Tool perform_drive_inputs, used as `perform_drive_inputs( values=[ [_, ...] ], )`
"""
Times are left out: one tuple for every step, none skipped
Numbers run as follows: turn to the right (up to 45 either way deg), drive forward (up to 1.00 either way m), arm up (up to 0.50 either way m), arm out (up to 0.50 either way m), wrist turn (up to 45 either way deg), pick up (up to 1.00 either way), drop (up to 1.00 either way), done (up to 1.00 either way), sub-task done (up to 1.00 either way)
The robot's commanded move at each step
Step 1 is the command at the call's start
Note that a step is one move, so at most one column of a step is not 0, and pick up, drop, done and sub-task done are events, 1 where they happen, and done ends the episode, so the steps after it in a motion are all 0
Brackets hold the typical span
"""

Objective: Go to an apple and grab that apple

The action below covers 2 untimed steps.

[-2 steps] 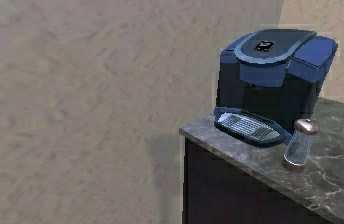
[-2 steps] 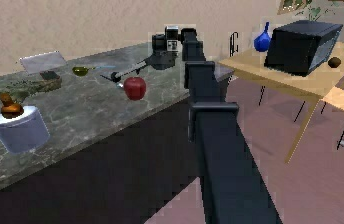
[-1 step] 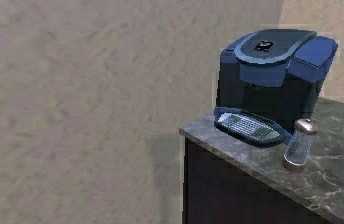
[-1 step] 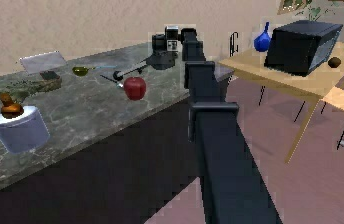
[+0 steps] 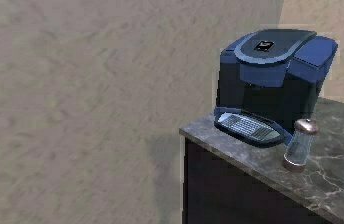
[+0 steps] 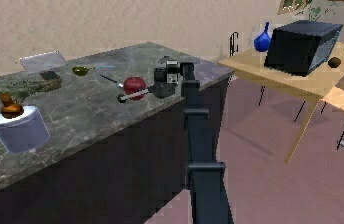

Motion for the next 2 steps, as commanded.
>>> perform_drive_inputs(
  values=[
    [0.0, 0.0, 0.0, 0.0, 0.0, 1.0, 0.0, 0.0, 0.0],
    [0.0, 0.0, 0.1, 0.0, 0.0, 0.0, 0.0, 0.0, 0.0]
  ],
)
